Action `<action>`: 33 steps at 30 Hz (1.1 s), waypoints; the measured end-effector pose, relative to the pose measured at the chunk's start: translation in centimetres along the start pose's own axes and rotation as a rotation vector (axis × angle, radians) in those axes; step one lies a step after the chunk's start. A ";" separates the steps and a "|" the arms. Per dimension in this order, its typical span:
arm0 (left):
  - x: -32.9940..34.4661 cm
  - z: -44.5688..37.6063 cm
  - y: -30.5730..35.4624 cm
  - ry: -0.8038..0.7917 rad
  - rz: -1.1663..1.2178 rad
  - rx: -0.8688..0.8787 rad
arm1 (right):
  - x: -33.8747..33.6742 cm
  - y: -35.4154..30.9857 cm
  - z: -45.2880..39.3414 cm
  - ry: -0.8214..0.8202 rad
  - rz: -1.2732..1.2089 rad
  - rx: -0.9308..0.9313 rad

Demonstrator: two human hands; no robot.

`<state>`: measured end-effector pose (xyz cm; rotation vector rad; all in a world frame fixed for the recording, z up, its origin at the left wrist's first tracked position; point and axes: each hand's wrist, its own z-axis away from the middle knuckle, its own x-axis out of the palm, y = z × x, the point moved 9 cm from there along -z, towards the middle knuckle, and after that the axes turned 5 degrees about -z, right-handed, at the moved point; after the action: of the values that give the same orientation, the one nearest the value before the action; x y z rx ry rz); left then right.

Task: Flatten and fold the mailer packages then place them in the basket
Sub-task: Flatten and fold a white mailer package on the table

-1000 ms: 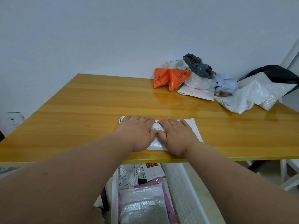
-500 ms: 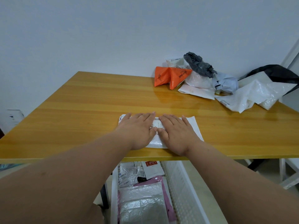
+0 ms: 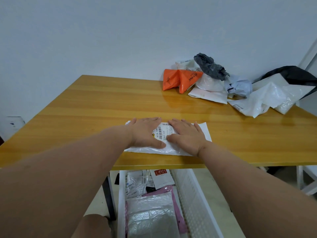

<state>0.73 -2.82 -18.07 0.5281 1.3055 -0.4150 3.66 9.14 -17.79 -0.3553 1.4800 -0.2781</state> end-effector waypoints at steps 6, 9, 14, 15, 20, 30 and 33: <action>0.5 0.1 0.0 0.009 -0.077 0.007 | 0.4 -0.1 0.6 0.016 0.174 -0.046; 0.6 0.3 0.1 0.003 -0.089 0.007 | 0.5 -0.2 0.7 0.012 0.218 -0.055; 0.6 0.2 0.1 -0.005 -0.096 0.017 | 0.5 -0.2 0.7 0.016 0.230 -0.060; 0.6 0.2 0.1 -0.010 -0.098 0.020 | 0.5 -0.2 0.7 0.020 0.225 -0.059; 0.8 0.2 0.1 0.003 -0.112 0.011 | 0.4 0.0 0.5 0.026 0.187 -0.042; -0.2 1.1 0.4 0.118 -0.138 0.002 | 0.2 -0.2 0.8 -0.014 0.128 0.018; -1.5 2.0 0.0 0.259 -0.141 -0.038 | -0.1 -0.1 1.1 -0.022 0.117 0.072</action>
<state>1.92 -4.01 -16.23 0.4698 1.6038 -0.4478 4.79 9.14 -17.61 -0.2119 1.4589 -0.2326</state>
